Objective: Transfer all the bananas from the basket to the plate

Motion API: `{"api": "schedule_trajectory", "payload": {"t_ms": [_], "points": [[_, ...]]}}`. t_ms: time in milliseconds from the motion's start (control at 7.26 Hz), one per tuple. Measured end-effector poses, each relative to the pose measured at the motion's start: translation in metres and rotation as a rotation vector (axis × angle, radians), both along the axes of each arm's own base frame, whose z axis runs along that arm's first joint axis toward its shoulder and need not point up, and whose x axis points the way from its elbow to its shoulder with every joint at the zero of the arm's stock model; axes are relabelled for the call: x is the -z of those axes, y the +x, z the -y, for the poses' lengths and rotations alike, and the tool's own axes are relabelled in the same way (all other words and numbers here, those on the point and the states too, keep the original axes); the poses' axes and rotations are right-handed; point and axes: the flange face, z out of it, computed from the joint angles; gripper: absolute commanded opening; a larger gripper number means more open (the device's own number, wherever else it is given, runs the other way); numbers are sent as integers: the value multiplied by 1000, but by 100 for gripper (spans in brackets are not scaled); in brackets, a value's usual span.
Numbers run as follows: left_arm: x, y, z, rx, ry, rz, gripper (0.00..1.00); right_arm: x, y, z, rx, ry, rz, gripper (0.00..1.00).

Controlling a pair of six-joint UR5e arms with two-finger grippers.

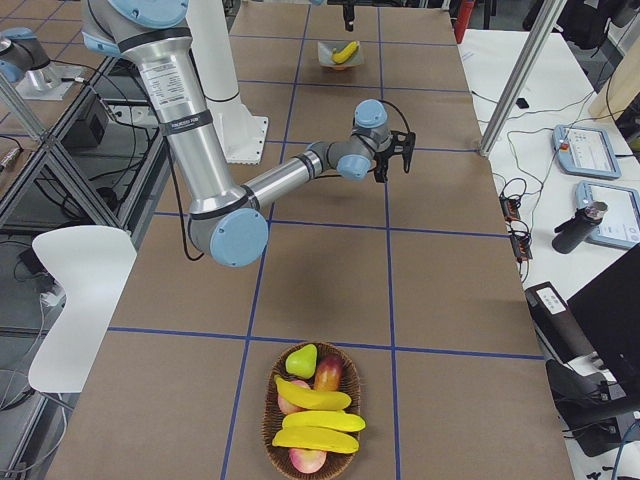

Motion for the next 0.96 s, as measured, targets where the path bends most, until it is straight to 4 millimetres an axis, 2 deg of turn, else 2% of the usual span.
{"api": "schedule_trajectory", "payload": {"t_ms": [138, 276, 551, 827, 965], "points": [[17, 4, 12, 3, 15, -9, 100, -46, 34, -1, 17, 21, -71, 100], [31, 9, 22, 3, 25, -14, 100, -99, 78, -5, 45, 50, -154, 100], [42, 15, 30, 2, 33, -17, 100, -191, 188, -26, 95, 52, -261, 100], [46, 18, 33, 3, 38, -19, 100, -273, 297, -78, 94, -5, -346, 100], [47, 19, 36, 4, 39, -19, 100, -305, 342, -113, 88, -39, -384, 100]]}}
